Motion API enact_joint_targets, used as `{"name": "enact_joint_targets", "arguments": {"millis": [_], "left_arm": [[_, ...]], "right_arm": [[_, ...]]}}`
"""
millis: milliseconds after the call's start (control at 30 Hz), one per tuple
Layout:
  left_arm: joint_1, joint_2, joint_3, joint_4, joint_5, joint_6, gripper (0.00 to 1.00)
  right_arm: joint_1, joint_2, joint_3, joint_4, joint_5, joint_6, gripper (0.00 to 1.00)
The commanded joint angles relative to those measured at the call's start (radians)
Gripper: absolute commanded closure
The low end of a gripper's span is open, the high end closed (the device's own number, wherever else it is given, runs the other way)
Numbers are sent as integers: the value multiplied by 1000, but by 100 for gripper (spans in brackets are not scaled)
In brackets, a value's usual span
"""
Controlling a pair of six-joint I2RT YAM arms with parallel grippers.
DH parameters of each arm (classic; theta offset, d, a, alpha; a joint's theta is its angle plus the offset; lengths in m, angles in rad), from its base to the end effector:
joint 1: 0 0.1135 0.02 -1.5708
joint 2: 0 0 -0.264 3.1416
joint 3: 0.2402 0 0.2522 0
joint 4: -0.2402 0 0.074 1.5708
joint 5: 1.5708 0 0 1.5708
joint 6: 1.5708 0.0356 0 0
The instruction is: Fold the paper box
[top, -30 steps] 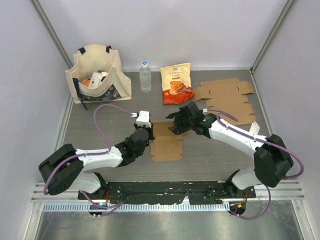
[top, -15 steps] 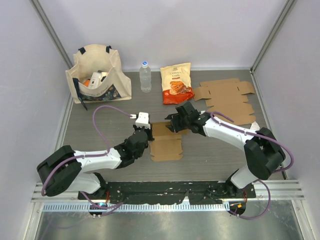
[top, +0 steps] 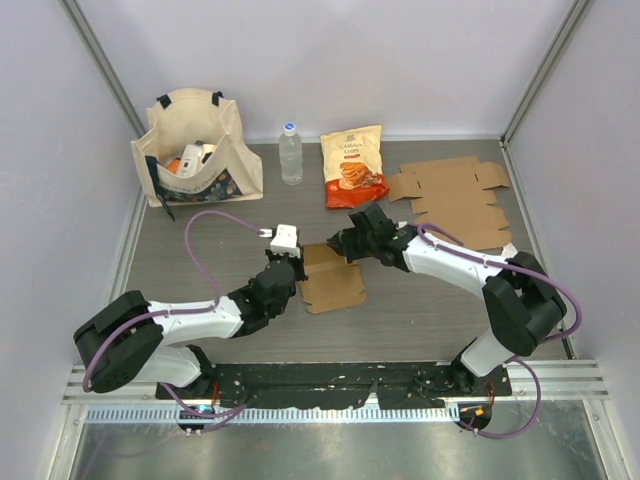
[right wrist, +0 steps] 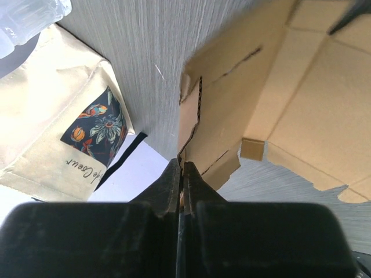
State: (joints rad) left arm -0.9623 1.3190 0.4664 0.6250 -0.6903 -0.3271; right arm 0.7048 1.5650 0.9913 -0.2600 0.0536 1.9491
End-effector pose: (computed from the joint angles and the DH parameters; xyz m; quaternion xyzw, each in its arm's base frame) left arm 0.1669 -0.1999 0.2013 0.0301 0.7656 -0.1402 0.6272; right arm 0.2529 0.2126 0.2138 0.5513 0.7522 0.3434 0.1112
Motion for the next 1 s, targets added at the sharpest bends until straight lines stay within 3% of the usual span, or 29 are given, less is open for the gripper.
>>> {"name": "enact_joint_targets", "arguments": {"millis": [0,67,100,133,167,233,367,500,567,667,800,967], "left_arm": [[-7,-26,-6,67,-44,14,100],[-7,-46,9,36,-41,7,89],[-7,-62,12,-26,-37,-27,78],[-7,-82,12,-56,-22,-50,58],[-7,-151,14,-92,-8,-75,49],[-4,-235,18,-265,38,-173,39],[4,-466,-24,-598,38,-332,39],[36,-703,-153,-660,32,-438,35],[91,-736,-196,-659,78,-481,32],[200,-701,-196,-654,185,-509,38],[351,-490,-120,-660,359,-503,47],[376,-221,-43,-533,509,-454,48]], "right_arm": [[7,-2,3,63,8,22,98],[7,3,-9,73,6,20,99],[9,6,-17,94,8,4,99],[9,9,-25,102,8,-4,99],[9,12,-48,111,8,-10,99],[10,10,-84,189,5,-35,99],[22,1,-202,366,21,-91,100],[27,-23,-308,580,46,-154,99],[27,-32,-347,648,51,-180,99],[28,-37,-394,753,51,-207,99],[28,-34,-434,823,54,-200,99],[28,-36,-457,858,69,-193,99]]}}
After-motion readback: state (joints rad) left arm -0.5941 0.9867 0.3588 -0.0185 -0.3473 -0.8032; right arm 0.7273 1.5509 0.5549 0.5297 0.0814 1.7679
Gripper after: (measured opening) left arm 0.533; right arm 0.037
